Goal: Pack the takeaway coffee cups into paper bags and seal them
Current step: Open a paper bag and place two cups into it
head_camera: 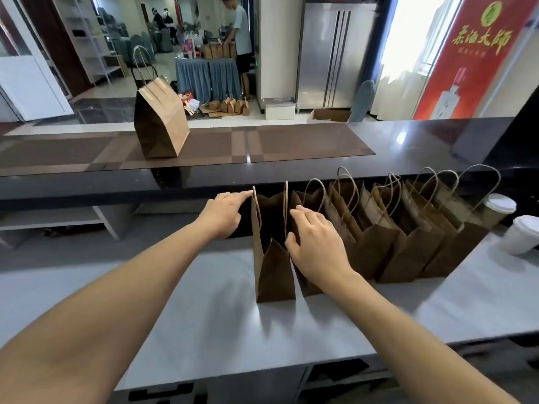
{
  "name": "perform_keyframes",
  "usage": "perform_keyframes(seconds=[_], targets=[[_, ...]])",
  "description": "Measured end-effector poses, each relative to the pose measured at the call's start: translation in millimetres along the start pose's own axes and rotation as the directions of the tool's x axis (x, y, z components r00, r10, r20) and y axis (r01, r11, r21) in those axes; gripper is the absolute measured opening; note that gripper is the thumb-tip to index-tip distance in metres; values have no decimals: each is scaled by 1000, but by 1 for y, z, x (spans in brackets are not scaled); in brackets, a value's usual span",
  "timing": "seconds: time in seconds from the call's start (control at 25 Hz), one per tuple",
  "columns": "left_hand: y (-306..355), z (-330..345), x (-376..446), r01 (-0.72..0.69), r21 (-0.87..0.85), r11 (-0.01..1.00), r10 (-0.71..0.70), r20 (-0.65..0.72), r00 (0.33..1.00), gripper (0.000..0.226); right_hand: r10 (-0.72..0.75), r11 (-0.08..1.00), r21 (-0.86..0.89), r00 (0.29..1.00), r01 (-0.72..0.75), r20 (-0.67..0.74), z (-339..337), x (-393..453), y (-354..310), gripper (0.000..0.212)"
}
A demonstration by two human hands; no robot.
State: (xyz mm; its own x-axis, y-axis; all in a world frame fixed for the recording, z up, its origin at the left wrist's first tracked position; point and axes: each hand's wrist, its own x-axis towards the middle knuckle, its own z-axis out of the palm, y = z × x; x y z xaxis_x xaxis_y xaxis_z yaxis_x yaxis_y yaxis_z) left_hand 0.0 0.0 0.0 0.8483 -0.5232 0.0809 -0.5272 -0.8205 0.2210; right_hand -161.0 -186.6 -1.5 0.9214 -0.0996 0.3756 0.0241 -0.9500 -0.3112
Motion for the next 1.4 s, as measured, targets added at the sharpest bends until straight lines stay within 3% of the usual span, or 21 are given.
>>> perform_keyframes(seconds=[0.16, 0.56, 1.04, 1.28, 1.4], targets=[[-3, 13, 8, 9, -48, 999, -7, 45, 999, 71, -30, 996, -83, 999, 28, -16, 18, -15, -4, 39], [-26, 32, 35, -26, 50, 998, 18, 150, 989, 66, 2, 986, -168, 1000, -3, -7, 41, -35, -3, 28], [-47, 39, -11, 53, -169, 984, -61, -43, 997, 51, 63, 997, -57, 991, -56, 120, 27, -35, 9, 32], [-49, 33, -40, 57, -287, 956, -99, -135, 986, 10, 168, 986, -25, 972, -166, 166, 26, -35, 8, 26], [-50, 33, -59, 85, -325, 942, -145, -164, 976, 9, 196, 980, 12, 967, -201, 159, 28, -33, 6, 25]])
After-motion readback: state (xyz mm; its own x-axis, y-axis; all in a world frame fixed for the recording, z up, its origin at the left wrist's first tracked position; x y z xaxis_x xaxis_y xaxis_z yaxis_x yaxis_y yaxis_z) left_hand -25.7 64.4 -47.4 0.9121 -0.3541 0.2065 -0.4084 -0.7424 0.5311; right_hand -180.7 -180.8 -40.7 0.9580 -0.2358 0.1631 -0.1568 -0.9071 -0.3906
